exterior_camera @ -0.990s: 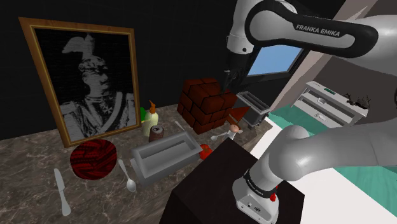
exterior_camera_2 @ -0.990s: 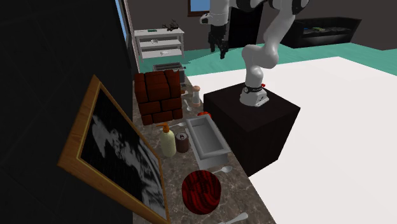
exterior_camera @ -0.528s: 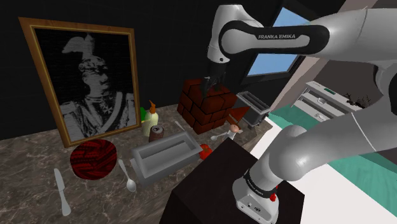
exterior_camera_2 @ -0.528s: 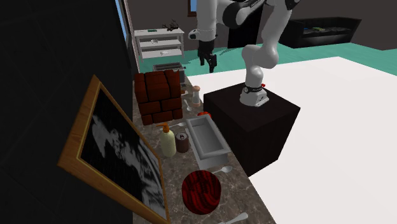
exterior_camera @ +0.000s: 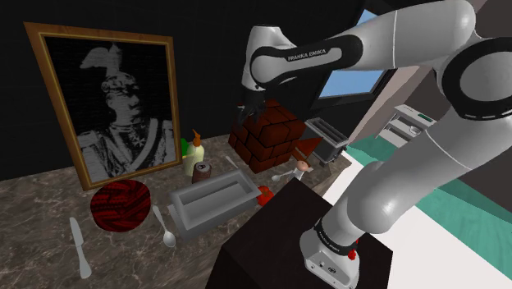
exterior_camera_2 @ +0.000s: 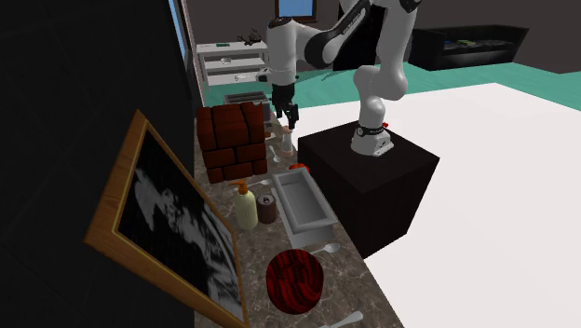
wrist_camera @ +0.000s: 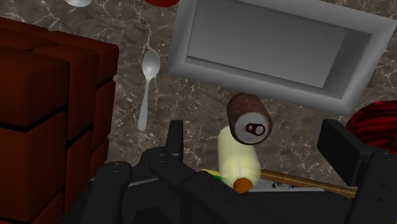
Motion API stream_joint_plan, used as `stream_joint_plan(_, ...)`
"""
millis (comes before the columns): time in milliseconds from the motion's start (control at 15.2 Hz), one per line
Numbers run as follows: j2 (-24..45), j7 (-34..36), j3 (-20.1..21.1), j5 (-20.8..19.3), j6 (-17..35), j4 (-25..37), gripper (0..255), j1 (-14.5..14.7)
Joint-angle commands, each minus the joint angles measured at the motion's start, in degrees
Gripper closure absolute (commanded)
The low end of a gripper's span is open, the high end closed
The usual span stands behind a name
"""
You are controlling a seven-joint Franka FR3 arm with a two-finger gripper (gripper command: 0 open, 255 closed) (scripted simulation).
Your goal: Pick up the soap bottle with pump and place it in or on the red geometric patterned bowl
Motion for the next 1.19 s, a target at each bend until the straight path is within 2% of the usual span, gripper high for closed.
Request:
stream_joint_plan(0,4.0,-0.3,-0.1,0.5,2.9,1.6,0,0.1)
stream_joint_plan(594,23.4,-2.1,0.2,3.1,11.7,13.9,0,0.2)
stream_joint_plan(1122,40.9,-3.5,1.3,5.2,14.5,30.2,0,0.0)
